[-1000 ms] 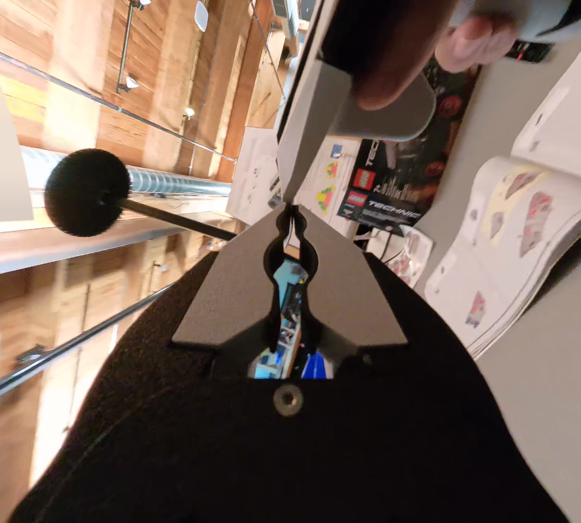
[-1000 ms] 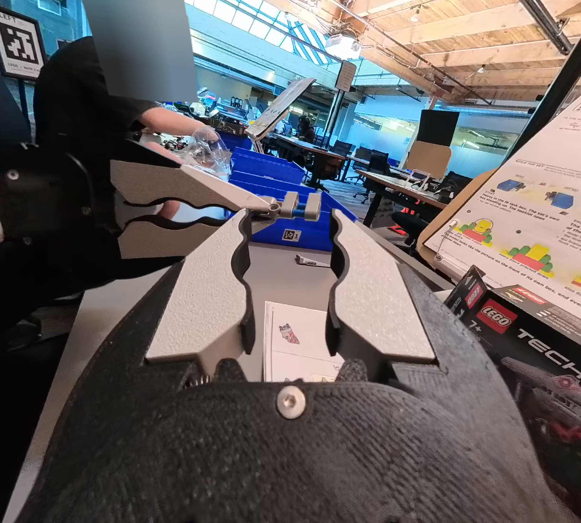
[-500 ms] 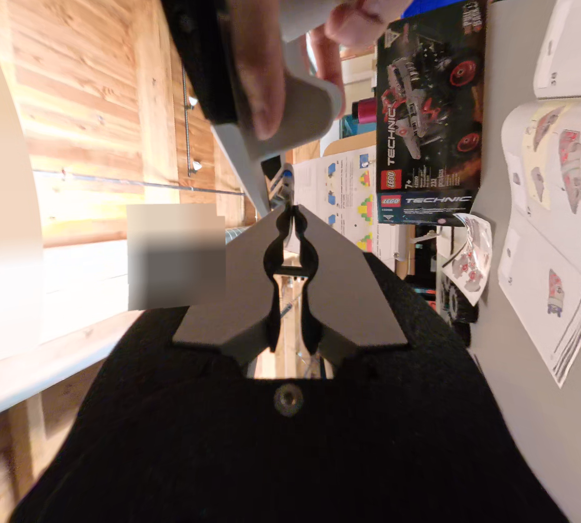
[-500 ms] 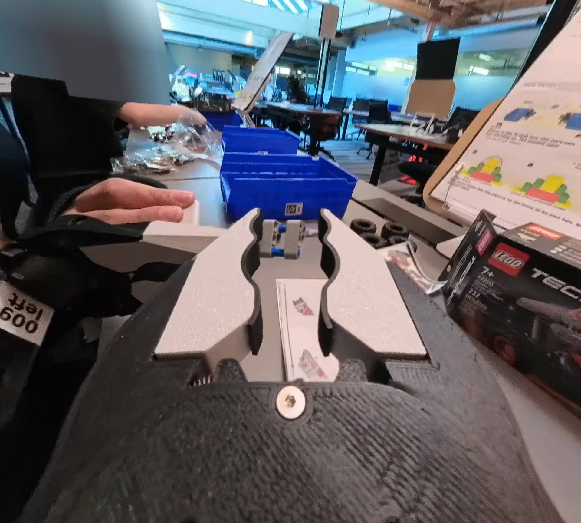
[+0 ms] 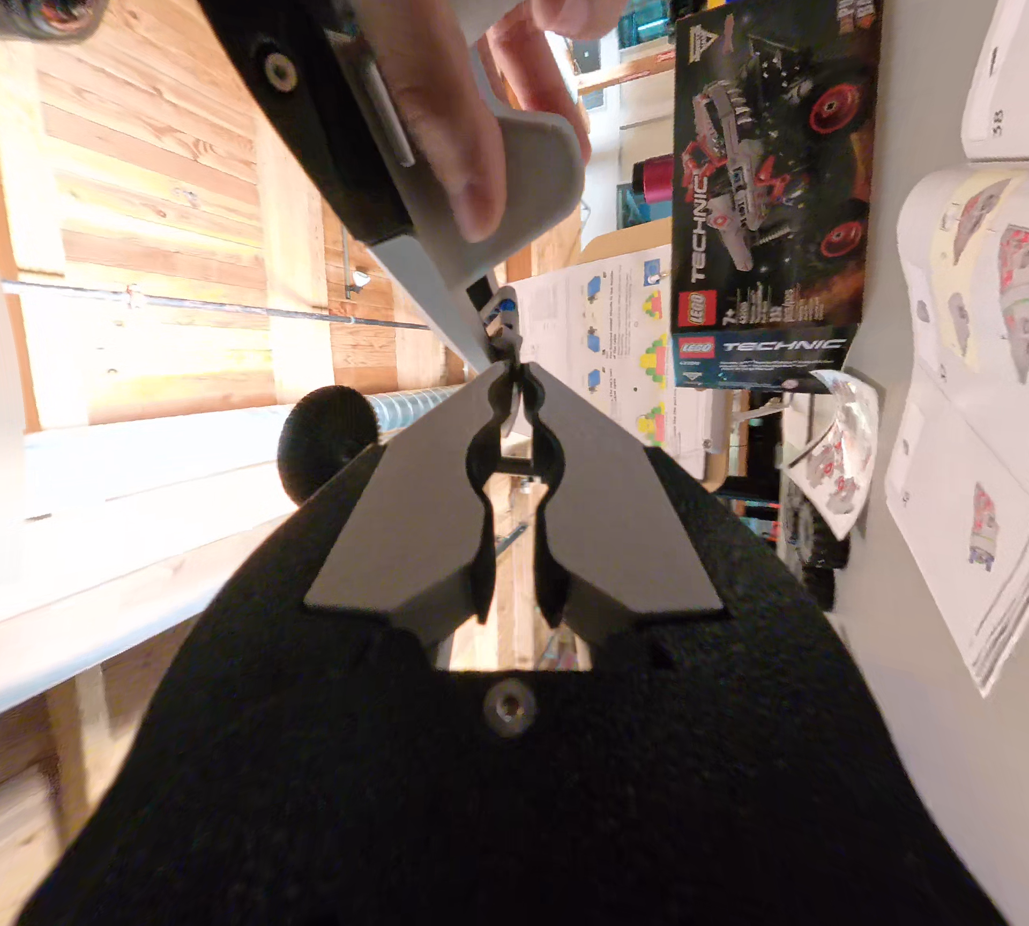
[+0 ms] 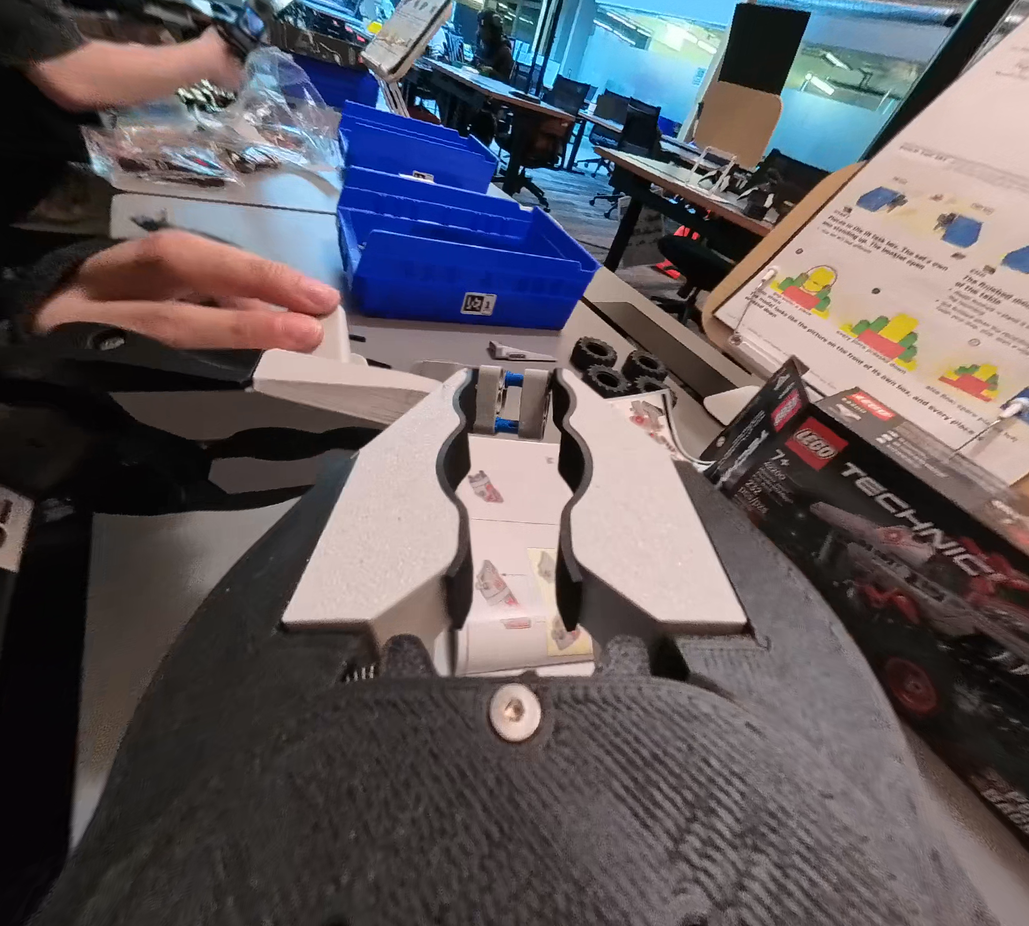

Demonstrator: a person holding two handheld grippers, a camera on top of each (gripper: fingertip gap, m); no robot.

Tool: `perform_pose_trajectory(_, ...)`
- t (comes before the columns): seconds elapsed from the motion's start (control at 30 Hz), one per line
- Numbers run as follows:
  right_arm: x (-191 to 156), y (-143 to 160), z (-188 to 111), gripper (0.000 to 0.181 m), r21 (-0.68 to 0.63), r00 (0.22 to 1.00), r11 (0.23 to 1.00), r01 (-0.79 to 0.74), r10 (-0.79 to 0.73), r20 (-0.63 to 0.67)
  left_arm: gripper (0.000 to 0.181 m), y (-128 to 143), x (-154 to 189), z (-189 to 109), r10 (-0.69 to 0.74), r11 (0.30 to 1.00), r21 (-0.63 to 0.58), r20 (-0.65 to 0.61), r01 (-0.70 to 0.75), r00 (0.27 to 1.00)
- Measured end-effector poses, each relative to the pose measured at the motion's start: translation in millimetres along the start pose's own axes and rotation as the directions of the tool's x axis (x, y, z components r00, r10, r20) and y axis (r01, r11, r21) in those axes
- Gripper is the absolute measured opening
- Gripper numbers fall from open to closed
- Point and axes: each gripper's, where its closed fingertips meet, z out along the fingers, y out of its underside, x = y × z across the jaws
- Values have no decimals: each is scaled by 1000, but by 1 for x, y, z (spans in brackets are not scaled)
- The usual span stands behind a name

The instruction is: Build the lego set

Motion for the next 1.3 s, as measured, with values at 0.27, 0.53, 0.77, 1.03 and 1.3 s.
perform_pose_trajectory(0.27,2,-12,-20,24,230,950,926,298,-311,21,19,-21,-23,-15,-658,636,144,-412,758,630)
perform_pose_trajectory(0.53,-43,-19,-40,24,438,885,861,261,-394,248,27,-10,-34,-45,-648,228,25,-742,973,171)
perform_pose_trajectory(0.77,-74,-26,-47,24,475,815,839,267,-459,353,31,-17,-42,-62,-544,26,-3,-839,1000,12)
perform_pose_trajectory(1.03,-72,-21,-59,25,451,797,875,179,-397,455,39,-28,-27,-76,-439,39,-61,-898,997,-38)
perform_pose_trajectory(1.3,-79,-31,-74,25,498,768,865,66,-362,528,58,-65,-29,-77,-411,80,-54,-911,995,-16)
